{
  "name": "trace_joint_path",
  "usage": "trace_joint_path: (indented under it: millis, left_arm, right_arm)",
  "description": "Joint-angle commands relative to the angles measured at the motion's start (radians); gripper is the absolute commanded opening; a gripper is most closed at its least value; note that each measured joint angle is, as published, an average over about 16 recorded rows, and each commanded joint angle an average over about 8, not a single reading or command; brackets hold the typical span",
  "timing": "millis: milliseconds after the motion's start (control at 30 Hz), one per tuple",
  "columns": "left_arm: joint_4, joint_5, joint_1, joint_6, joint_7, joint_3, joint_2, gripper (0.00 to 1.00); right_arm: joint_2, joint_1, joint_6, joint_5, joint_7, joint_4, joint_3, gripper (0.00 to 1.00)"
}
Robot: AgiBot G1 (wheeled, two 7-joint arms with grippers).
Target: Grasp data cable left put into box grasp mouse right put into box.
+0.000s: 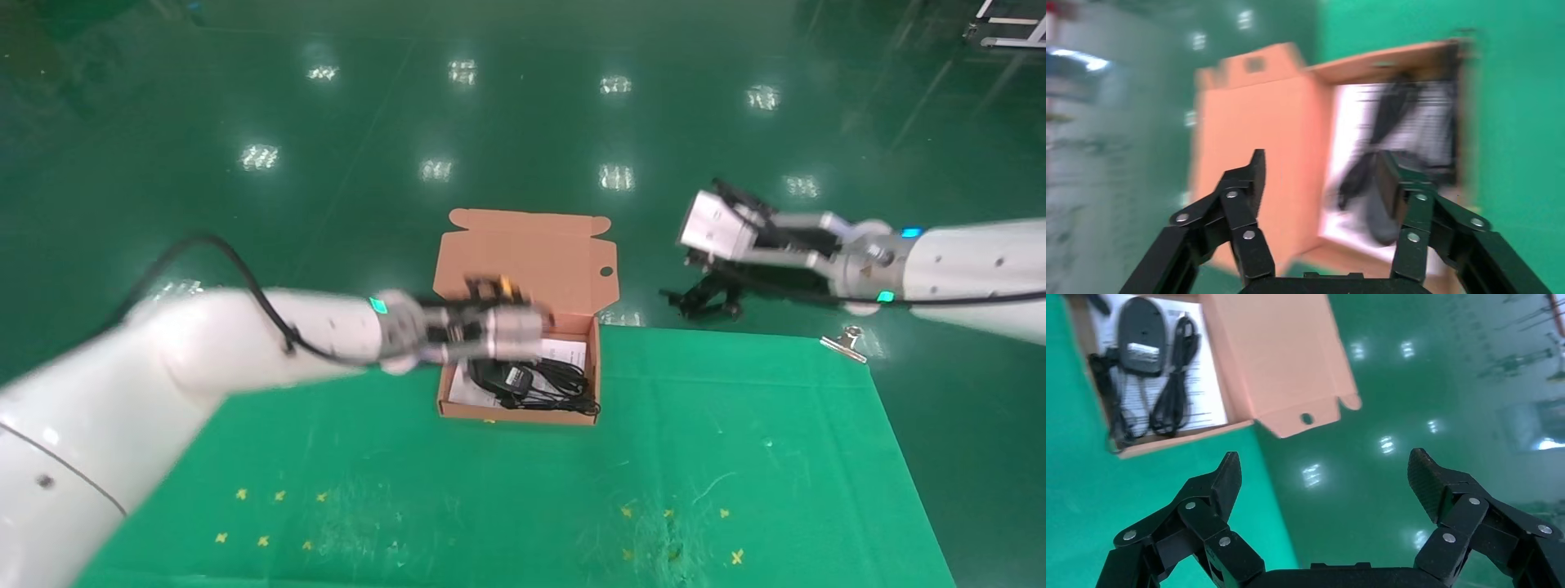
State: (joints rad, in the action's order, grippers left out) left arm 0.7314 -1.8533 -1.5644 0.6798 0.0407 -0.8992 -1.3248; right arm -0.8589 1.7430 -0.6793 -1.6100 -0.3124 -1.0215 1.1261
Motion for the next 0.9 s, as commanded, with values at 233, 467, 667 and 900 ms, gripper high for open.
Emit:
trace_joint_path:
  millis: [233, 467, 667, 900]
  left_arm:
    - [0.016, 0.013, -0.069, -0.044, -0.050, 0.038, 0.038, 1.00]
    - [0.031, 0.053, -0.070, -0.047, -0.074, 0.071, 0.071, 1.00]
    - [0.080, 0.153, -0.017, 0.034, -0.088, 0.123, 0.131, 1.00]
    - [0.142, 0.280, 0.049, 0.136, -0.106, 0.188, 0.208, 1.00]
  right_arm:
    - [0.005, 0.064, -0.014, -0.018, 0.027, 0.003, -0.011, 1.00]
    - [0.009, 0.079, -0.048, -0.032, 0.052, -0.002, -0.013, 1.00]
    - [0.028, 0.018, -0.111, 0.043, 0.059, -0.023, -0.081, 1.00]
    - [0.056, -0.069, -0.201, 0.149, 0.068, -0.054, -0.179, 1.00]
